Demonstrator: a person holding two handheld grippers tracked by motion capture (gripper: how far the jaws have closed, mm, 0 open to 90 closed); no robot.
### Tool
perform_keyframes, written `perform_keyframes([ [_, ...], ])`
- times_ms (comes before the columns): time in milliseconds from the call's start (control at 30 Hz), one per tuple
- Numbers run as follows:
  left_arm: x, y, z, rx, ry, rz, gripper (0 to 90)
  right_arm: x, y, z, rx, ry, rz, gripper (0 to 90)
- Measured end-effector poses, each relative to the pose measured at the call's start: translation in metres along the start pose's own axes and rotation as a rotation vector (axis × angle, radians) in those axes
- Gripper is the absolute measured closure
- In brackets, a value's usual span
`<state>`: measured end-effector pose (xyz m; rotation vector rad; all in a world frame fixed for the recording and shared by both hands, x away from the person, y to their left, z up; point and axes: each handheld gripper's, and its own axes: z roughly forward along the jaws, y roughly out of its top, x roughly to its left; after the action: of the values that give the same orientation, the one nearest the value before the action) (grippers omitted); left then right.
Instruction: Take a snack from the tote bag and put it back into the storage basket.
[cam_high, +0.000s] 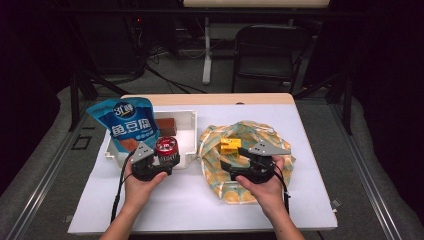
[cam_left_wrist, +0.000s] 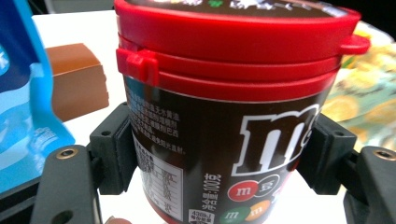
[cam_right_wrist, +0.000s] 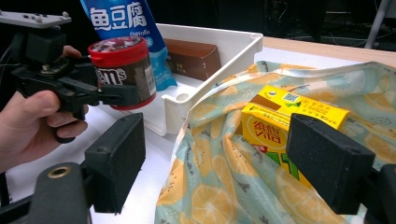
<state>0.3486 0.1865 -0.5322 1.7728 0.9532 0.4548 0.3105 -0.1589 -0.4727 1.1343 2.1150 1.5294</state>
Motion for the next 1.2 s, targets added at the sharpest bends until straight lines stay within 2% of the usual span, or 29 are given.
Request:
perform_keyframes([
  [100,0.002,-0.002,0.007,0.011,0.005,0.007,26.4,-0.001,0.000,0.000,0.002,-0.005,0.002,19.7],
  [267,0.007,-0.006,0.015,0.033,0.036,-0.005,26.4,-0.002,-0.001,0.000,-0.001,-0.009,0.003,19.9],
  [400,0.012,-0.009,0.021,0.052,0.032,-0.021,26.4,-0.003,-0.001,-0.001,0.002,-0.008,0.005,20.0],
  [600,0.014,-0.012,0.031,0.072,0.035,-0.023,26.4,-0.003,-0.002,-0.001,0.005,-0.009,0.007,20.2],
  [667,0.015,-0.014,0.033,0.092,0.044,-0.023,26.4,-0.003,-0.002,-0.001,0.005,-0.010,0.008,20.3],
  [733,0.016,-0.015,0.036,0.087,0.054,-0.024,26.3,-0.003,-0.002,-0.001,0.005,-0.011,0.009,20.4],
  [800,0.017,-0.015,0.038,0.108,0.046,-0.030,26.3,-0.003,-0.002,0.000,-0.001,-0.012,0.014,20.5],
  [900,0.017,-0.015,0.039,0.105,0.047,-0.032,26.3,-0.003,-0.002,-0.001,-0.002,-0.013,0.015,20.7],
  [1000,0.019,-0.015,0.041,0.123,0.053,-0.051,26.2,-0.004,-0.002,-0.001,0.002,-0.013,0.017,21.0],
  [1067,0.021,-0.015,0.042,0.131,0.038,-0.067,26.2,-0.004,-0.002,-0.001,0.002,-0.012,0.018,21.1],
  [1167,0.019,-0.013,0.048,0.192,0.031,-0.053,26.0,-0.004,-0.003,0.000,0.000,-0.013,0.019,21.6],
  [1200,0.018,-0.012,0.050,0.198,0.041,-0.041,26.0,-0.004,-0.003,0.000,0.000,-0.013,0.021,21.7],
])
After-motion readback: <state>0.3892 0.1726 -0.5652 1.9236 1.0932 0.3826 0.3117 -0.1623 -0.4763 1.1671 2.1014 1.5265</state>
